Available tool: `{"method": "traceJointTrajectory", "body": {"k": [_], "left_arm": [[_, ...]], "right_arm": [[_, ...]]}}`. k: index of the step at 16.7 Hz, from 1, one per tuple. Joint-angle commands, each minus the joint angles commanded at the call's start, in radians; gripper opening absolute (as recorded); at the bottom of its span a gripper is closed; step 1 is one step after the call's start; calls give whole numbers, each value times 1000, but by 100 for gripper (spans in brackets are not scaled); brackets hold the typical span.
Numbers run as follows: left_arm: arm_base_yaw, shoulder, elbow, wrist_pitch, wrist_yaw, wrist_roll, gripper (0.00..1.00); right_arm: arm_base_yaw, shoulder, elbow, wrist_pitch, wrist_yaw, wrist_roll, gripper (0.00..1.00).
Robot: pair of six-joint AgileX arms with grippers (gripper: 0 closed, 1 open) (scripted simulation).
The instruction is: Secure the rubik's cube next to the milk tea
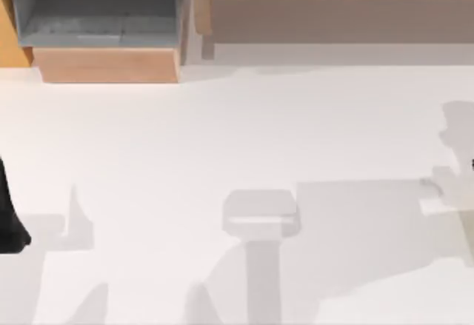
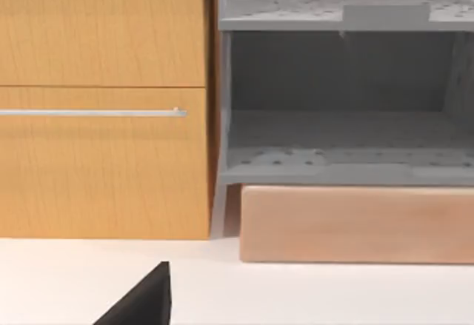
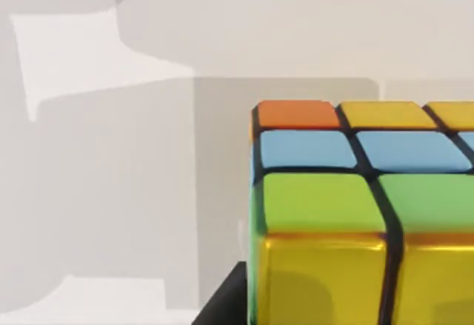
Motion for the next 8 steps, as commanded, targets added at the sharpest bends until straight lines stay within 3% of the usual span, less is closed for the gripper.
{"method": "traceJointTrajectory", "body": {"k": [6, 8], "left_arm": [[0, 0, 0, 0, 0, 0, 100], [0, 0, 0, 0, 0, 0, 100]], "right_arm": [[-3, 14, -14, 1, 1, 0, 0], [-3, 14, -14, 1, 1, 0, 15]]}}
